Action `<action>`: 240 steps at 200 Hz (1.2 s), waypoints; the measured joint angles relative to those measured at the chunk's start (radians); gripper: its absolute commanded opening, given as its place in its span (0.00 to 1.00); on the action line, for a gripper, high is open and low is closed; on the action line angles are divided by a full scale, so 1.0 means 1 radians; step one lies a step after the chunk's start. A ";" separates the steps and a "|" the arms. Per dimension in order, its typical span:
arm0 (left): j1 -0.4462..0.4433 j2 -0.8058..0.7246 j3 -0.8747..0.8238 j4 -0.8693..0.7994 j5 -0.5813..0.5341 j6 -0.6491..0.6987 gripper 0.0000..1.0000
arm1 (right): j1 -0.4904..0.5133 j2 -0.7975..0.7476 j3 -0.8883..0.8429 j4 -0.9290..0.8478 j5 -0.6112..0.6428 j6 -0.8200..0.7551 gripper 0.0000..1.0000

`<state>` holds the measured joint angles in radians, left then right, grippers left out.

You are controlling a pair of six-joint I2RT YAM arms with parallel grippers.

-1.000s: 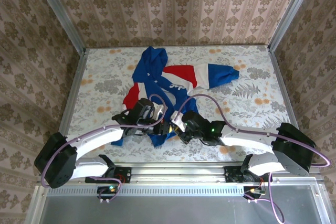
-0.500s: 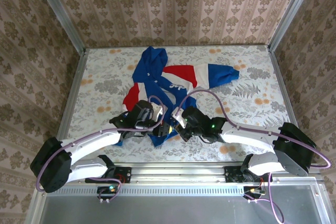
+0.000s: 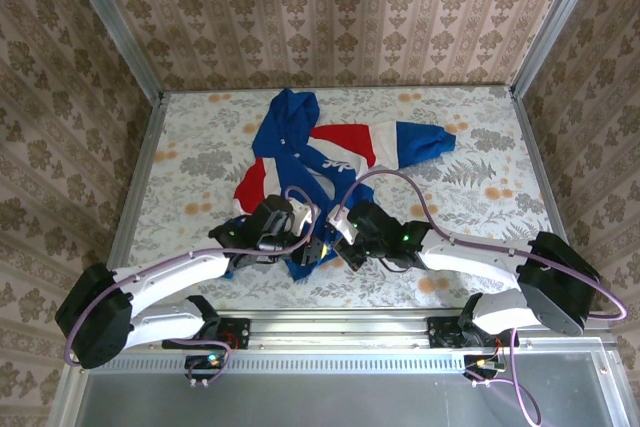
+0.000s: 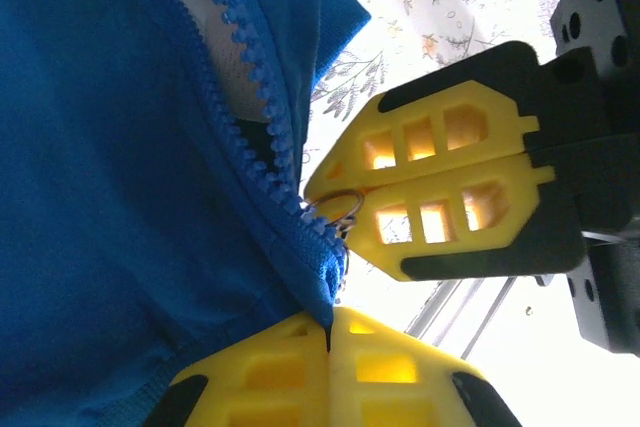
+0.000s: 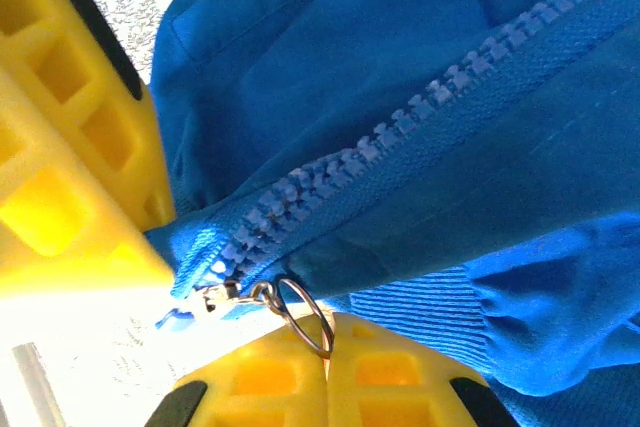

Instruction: Zip up the jacket

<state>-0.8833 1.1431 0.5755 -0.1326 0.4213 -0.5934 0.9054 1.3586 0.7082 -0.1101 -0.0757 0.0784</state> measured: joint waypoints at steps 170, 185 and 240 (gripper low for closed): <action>0.086 -0.315 -0.252 0.151 -0.045 -0.205 0.55 | 0.003 0.075 0.047 0.052 -0.184 -0.056 0.00; 0.086 -0.296 -0.269 0.182 -0.045 -0.224 0.56 | 0.003 0.075 0.052 0.054 -0.188 -0.056 0.00; 0.085 -0.232 -0.299 0.299 -0.035 -0.265 0.43 | 0.005 0.079 0.053 0.054 -0.195 -0.056 0.00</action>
<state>-0.7979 0.9108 0.2760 0.1661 0.3859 -0.8581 0.9108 1.4376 0.7609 -0.0563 -0.2703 0.0219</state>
